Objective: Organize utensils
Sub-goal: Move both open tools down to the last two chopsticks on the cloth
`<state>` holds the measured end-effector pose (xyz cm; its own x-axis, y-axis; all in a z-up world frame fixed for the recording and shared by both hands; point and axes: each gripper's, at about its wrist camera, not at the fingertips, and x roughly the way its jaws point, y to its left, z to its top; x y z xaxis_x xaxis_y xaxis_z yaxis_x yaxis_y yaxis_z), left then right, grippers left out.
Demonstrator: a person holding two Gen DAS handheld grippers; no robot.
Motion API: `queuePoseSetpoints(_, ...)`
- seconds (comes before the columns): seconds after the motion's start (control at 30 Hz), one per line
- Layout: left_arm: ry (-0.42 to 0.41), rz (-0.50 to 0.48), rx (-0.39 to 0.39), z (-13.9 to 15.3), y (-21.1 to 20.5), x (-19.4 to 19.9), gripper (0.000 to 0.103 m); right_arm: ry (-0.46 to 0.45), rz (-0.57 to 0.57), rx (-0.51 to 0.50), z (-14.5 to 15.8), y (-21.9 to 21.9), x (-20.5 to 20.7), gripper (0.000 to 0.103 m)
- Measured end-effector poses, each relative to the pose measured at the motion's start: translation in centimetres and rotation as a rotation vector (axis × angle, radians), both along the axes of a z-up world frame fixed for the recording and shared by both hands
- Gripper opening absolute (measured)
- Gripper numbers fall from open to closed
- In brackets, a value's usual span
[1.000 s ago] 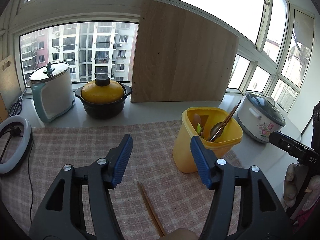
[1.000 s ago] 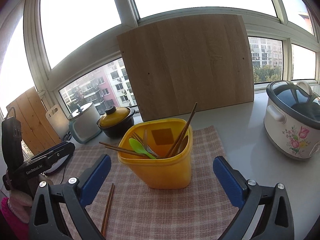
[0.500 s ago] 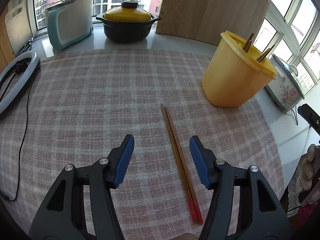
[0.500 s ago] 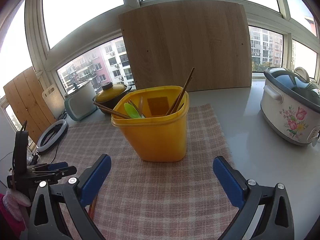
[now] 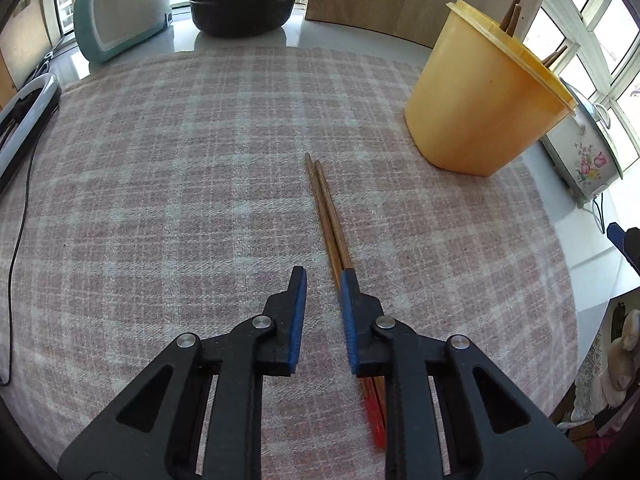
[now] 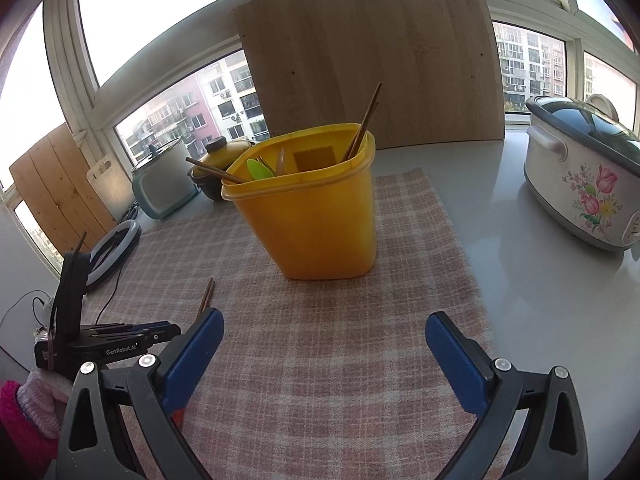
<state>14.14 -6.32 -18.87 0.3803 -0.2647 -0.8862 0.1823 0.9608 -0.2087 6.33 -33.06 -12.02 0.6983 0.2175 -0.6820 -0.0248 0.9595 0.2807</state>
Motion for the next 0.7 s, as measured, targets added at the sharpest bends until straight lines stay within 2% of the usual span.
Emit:
queuePoseSetpoints(0.1, 0.008, 0.002, 0.025, -0.5, -0.4, 0.5, 0.013, 0.022, 0.007, 0.005, -0.4, -0.2, -0.1, 0.094)
queuePoseSetpoints(0.7, 0.010, -0.054, 0.118, -1.7, -2.6, 1.4, 0.012, 0.077, -0.027, 0.077, -2.2, -1.6, -0.5, 0.094)
